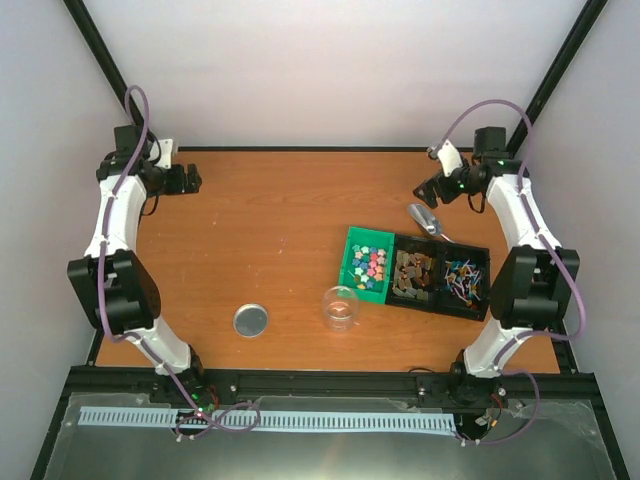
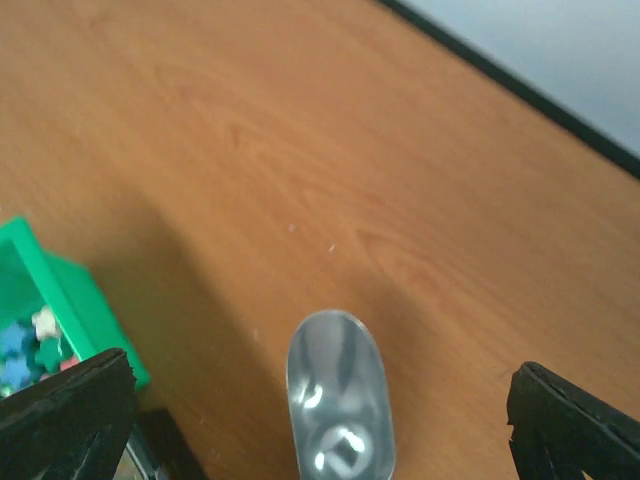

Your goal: Pack the candies

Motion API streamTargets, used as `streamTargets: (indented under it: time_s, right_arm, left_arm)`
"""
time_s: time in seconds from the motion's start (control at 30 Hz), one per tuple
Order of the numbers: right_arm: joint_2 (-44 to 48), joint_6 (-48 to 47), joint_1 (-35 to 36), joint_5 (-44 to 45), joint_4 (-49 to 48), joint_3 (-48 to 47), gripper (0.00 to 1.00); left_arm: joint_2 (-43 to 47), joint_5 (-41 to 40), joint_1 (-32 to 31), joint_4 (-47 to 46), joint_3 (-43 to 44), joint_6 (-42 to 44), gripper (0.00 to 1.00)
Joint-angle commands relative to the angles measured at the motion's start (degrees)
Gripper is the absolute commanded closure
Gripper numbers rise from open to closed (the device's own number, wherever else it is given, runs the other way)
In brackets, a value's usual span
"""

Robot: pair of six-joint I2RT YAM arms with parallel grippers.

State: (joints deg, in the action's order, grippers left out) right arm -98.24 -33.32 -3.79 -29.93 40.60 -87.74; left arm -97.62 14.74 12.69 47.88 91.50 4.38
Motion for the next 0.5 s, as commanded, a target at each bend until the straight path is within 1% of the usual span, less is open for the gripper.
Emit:
streamTargets:
  time_s: [0.0, 0.17, 0.27, 0.47]
  right_arm:
    - [-3.9, -11.9, 2.0, 3.7, 11.6, -3.0, 0.00]
    - [-10.1, -19.4, 3.1, 6.8, 19.0, -6.3, 0.00]
    - [-14.2, -22.5, 3.0, 8.0, 22.5, -9.1, 0.03]
    - [-21.1, -26.2, 1.4, 6.7, 28.6, -17.7, 0.09]
  left_arm:
    - [4.1, 0.7, -1.1, 0.4, -1.1, 0.4, 0.00]
    - [6.0, 2.1, -1.8, 0.5, -1.7, 0.1, 0.00]
    - [6.9, 3.0, -1.9, 0.5, -2.1, 0.0, 0.00]
    - [8.1, 4.1, -2.2, 0.6, -3.1, -0.5, 0.00]
